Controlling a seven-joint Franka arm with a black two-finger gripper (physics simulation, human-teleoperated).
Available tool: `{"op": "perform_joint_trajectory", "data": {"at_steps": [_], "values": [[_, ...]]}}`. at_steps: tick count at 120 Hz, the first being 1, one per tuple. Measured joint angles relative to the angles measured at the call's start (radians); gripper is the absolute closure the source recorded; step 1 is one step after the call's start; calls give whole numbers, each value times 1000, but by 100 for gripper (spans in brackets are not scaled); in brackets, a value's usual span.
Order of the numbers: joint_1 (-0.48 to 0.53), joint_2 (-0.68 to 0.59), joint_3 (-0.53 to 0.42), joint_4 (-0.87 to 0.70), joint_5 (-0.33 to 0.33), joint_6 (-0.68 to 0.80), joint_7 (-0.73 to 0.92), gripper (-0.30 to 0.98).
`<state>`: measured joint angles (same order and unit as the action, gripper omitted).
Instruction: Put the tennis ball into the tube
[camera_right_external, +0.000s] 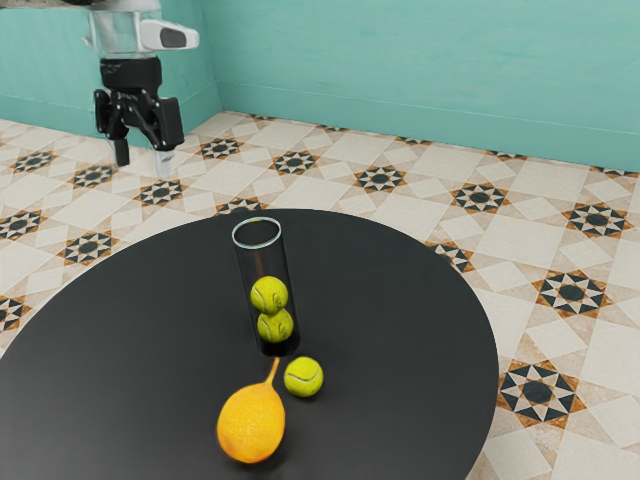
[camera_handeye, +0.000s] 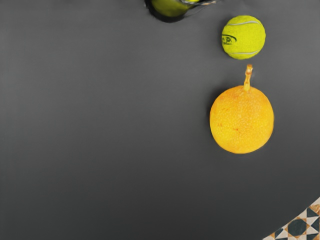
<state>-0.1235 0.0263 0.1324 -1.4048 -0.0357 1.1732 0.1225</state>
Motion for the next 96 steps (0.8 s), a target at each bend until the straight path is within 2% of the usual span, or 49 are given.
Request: {"op": "perform_joint_trajectory", "data": {"at_steps": [16, 28, 41, 54, 75, 96], "values": [[15, -17, -15, -43, 14, 146, 21, 0], [56, -132, -76, -235, 18, 255, 25, 0], [12, -183, -130, -420, 17, 395, 25, 0], [5, -162, -154, -533, 13, 538, 24, 0], [17, -71, -197, -573, 10, 719, 20, 0], [18, -96, -278, -714, 5, 849, -30, 0]]}}
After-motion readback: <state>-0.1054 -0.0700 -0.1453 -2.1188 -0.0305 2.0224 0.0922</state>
